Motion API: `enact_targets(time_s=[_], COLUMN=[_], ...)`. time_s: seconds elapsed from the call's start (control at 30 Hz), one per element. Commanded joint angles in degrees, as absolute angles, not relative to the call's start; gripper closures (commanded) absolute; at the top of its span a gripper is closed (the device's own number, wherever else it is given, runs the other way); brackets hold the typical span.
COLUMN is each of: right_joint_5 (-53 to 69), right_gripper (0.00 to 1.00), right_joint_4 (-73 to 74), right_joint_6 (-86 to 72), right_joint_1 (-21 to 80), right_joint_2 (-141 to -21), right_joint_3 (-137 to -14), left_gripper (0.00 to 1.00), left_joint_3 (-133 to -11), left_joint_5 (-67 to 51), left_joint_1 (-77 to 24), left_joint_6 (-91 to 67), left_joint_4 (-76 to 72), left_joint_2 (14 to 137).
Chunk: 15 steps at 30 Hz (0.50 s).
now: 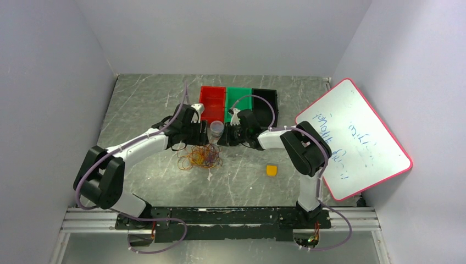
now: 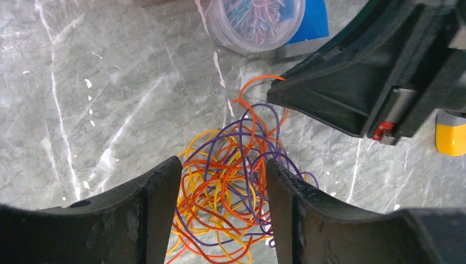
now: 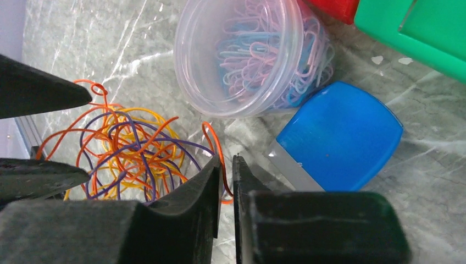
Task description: Untangle the cables
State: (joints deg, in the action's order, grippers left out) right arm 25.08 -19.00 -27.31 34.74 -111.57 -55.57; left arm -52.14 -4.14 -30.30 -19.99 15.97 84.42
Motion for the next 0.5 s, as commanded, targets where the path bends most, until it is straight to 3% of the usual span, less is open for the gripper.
enact_targets(time_s=[0.0,0.17,0.47], right_joint_5=[25.2,24.5,22.0], right_gripper=[0.87,1.0,1.0], right_joint_4=[-22.1,-20.1,-18.1], right_joint_6=[-27.5,-26.4,-29.8], right_joint_1=[35.1,35.0,35.0], right_joint_2=[-107.8,-101.9,-94.1], right_joint_3=[-53.9,-52.7,-50.6], left_gripper=[0.35,0.29,0.3], left_joint_3=[-53.9,-53.4,-52.5], left_joint_5=[-4.0,-3.4,-2.8], left_joint_1=[-30.3,-30.7,-32.4], left_joint_6=[-22.4,-23.1,-22.0], left_joint_4=[12.1,8.9,6.2], left_joint_2=[86.3,88.4,93.8])
